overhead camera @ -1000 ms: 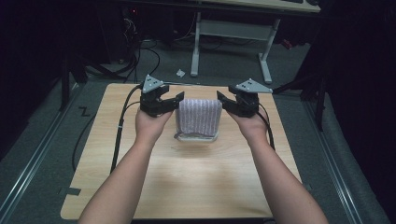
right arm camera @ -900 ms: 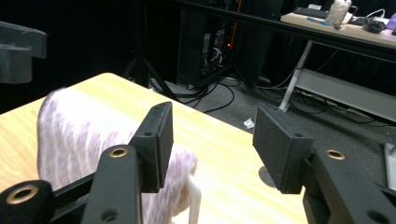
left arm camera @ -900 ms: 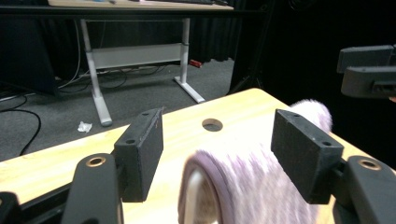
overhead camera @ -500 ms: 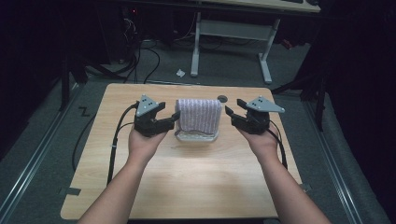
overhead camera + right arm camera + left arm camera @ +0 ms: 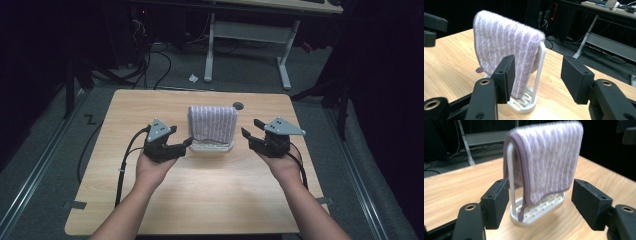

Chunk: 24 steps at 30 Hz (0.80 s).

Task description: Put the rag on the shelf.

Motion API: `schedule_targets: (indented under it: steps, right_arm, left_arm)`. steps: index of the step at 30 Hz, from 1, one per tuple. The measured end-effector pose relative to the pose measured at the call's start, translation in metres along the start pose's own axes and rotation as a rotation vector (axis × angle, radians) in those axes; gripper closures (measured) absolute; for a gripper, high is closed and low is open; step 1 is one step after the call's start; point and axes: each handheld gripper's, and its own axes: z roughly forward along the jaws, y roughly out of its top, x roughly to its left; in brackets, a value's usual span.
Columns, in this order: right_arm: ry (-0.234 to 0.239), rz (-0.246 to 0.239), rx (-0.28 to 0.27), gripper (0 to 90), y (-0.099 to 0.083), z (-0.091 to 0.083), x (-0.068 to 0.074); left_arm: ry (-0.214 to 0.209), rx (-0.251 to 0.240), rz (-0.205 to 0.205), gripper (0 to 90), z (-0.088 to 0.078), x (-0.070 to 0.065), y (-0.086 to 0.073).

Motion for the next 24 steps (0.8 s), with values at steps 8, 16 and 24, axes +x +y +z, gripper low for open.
schedule_targets:
  steps: [8,16,24]
  right_arm:
    - [0.036,0.032,0.106,45.2,-0.037,0.008,0.008]
    - [0.067,0.103,0.171,45.6,-0.081,0.012,0.015]
    - [0.082,0.092,0.208,43.3,-0.125,0.002,0.031]
  left_arm:
    - [-0.015,0.102,-0.014,28.2,0.013,0.001,-0.037]
    - [-0.042,0.177,-0.009,28.2,0.016,-0.007,-0.069]
    - [-0.083,0.233,-0.011,27.7,-0.005,-0.022,-0.122]
